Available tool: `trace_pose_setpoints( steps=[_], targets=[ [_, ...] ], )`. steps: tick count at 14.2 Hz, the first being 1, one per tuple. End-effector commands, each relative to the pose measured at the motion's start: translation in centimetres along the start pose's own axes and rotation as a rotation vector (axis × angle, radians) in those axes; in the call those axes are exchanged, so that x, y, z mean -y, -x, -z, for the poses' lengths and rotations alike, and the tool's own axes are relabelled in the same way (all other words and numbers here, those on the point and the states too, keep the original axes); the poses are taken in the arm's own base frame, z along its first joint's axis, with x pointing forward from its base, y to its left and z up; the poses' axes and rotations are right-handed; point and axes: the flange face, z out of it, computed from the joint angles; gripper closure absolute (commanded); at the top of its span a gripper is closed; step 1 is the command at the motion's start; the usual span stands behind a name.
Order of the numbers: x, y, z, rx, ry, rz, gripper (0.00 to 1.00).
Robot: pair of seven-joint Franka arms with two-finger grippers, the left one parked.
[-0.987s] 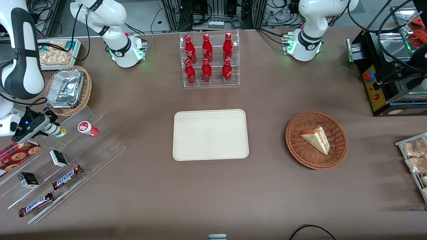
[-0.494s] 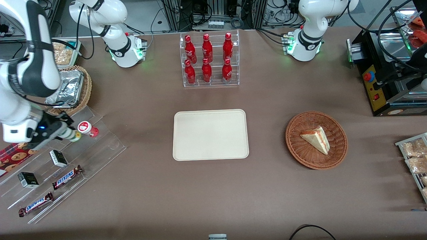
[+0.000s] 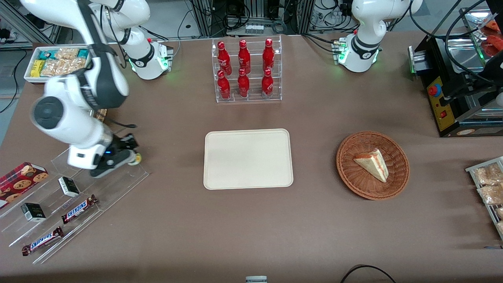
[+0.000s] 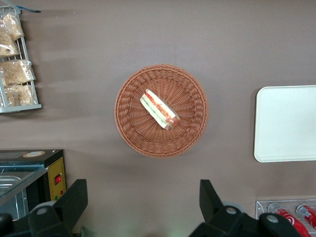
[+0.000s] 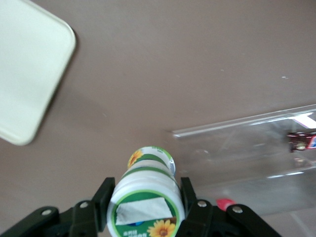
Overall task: Place green gum on tray
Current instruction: 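Lift the gum bottle off the shelf and carry it toward the cream tray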
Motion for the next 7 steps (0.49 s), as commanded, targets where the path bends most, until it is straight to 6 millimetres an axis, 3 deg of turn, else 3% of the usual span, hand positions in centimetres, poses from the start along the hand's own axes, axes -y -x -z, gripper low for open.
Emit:
trace_pose_setpoints(
  steps=[1, 7],
  targets=[
    [3.3, -3.5, -0.6, 0.006, -0.026, -0.162, 1.0],
    [13.6, -9.1, -3.2, 0.015, -0.075, -0.358, 1.0]
  ],
)
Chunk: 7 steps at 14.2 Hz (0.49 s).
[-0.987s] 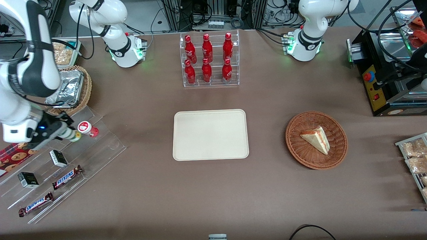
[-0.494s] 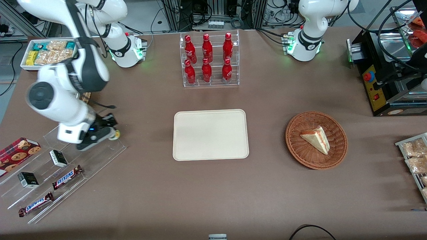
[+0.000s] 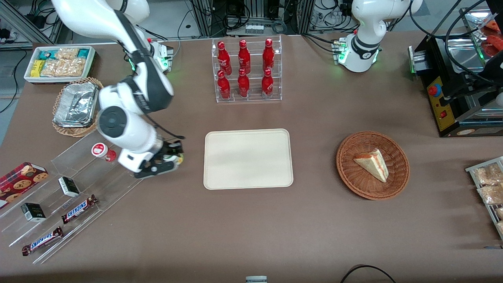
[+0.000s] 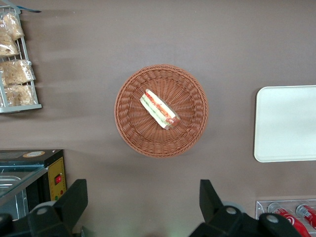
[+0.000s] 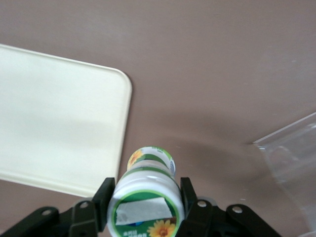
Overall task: Place green gum on tray
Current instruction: 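Lift the gum bottle off the shelf and carry it toward the cream tray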
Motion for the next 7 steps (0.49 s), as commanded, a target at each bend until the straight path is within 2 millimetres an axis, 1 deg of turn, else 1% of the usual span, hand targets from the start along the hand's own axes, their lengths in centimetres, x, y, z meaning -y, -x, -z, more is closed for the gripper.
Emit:
trace_pose_setpoints(
  steps=[1, 3, 5, 7],
  targets=[
    [4.5, -2.1, -1.2, -0.001, 0.0, -0.094, 1.0],
    [8.0, -2.9, -2.2, -0.011, 0.006, -0.151, 1.0],
    [11.8, -3.4, -3.9, -0.015, 0.018, -0.192, 1.0],
    [14.7, -3.8, -5.2, -0.021, 0.022, -0.234, 1.0]
  ],
)
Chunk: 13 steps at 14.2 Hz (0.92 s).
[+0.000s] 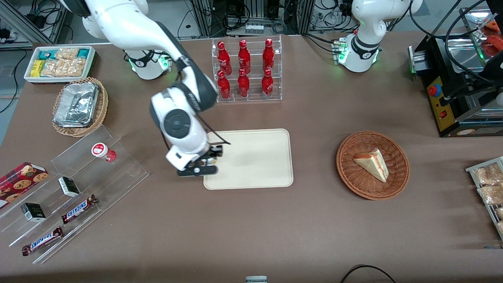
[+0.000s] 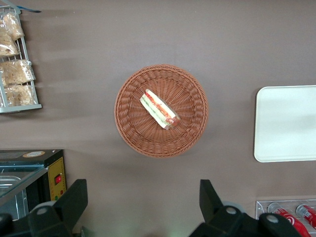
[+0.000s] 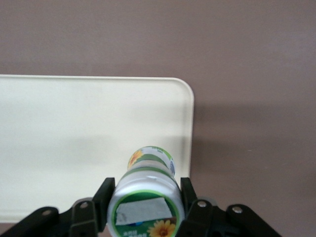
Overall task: Place green gum on tray
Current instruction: 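Lower the held gum bottle onto the center of the cream tray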
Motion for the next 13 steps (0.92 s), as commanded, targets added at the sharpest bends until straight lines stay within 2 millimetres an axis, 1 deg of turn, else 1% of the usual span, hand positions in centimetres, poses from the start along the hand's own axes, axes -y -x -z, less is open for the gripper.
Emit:
trace_pose_setpoints(
  steps=[1, 2, 4, 7, 8, 11, 13],
  targets=[
    [3.9, -1.2, -1.4, -0.013, -0.006, -0.072, 1.0],
    [5.0, -1.1, -2.3, -0.023, -0.013, -0.101, 1.0],
    [7.0, -0.5, -3.9, -0.046, -0.024, -0.113, 1.0],
    [8.4, -0.3, -6.0, -0.059, -0.056, -0.143, 1.0],
    [9.2, 0.2, -6.8, -0.062, -0.06, -0.142, 1.0],
    [10.1, 0.6, -8.2, -0.067, -0.065, -0.156, 1.0],
    [10.4, 0.9, -8.8, -0.056, -0.066, -0.156, 1.0]
  ],
)
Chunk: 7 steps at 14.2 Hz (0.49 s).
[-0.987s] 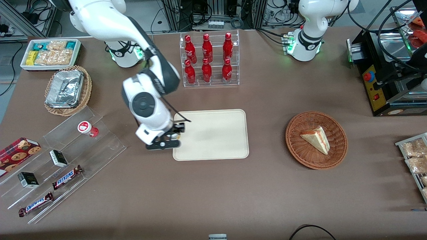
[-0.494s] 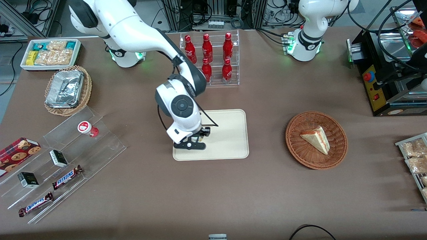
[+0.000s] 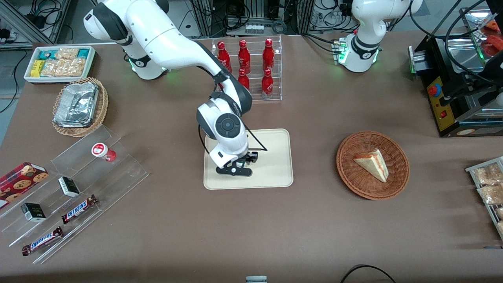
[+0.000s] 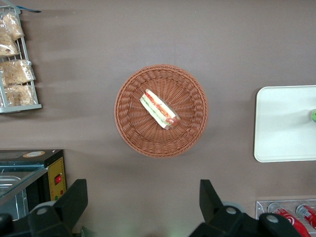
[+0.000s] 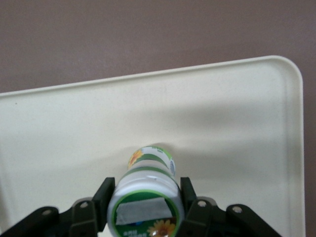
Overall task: Place green gum on tray
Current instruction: 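Lower the held gum bottle onto the center of the cream tray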
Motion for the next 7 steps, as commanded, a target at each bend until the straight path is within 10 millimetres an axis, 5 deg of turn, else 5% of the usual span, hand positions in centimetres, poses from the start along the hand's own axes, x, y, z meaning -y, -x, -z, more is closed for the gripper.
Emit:
trace_pose_setpoints(
  steps=[1, 7],
  targets=[
    [1.1, -0.2, -0.2, 0.017, -0.039, -0.03, 1.0],
    [1.6, 0.7, -2.0, 0.034, -0.023, -0.019, 1.0]
  ],
)
